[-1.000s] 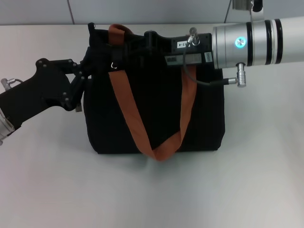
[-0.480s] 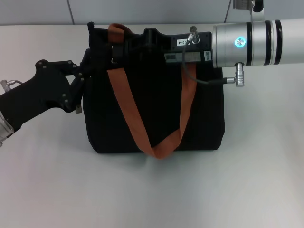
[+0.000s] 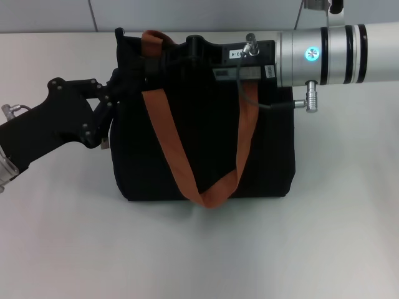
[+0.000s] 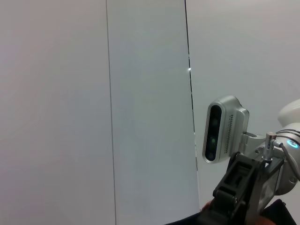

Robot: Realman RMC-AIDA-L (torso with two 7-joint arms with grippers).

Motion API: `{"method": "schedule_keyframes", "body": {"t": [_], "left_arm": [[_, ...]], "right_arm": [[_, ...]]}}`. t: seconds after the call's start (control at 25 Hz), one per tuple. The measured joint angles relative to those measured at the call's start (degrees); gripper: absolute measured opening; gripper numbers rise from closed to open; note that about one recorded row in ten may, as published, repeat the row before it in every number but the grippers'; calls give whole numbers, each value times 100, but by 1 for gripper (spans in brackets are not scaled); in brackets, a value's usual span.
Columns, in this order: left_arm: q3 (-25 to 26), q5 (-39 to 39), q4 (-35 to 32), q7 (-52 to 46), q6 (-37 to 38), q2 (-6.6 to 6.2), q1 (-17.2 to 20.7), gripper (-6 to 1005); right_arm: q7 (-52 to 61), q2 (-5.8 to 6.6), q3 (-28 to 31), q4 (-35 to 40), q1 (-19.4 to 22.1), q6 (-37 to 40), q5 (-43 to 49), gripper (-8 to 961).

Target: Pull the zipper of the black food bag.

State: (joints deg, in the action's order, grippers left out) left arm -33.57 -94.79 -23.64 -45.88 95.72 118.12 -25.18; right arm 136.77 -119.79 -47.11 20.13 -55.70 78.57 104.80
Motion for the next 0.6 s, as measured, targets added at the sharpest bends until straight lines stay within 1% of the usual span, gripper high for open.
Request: {"method": "schedule_keyframes", "body": {"t": [0.16,0.32,0.6], "left_arm": [[0,-1,0,0,6,0,-4,23],[0,1,-16,0,8,0,1,23],[0,4,-18,0,8,0,-12,23]], "right_arm": [[13,-1,0,-43,-11,-12,10,122],[36,26,0,37,100,26,-2,127],[38,40,1,61,127,114,28,249]]}}
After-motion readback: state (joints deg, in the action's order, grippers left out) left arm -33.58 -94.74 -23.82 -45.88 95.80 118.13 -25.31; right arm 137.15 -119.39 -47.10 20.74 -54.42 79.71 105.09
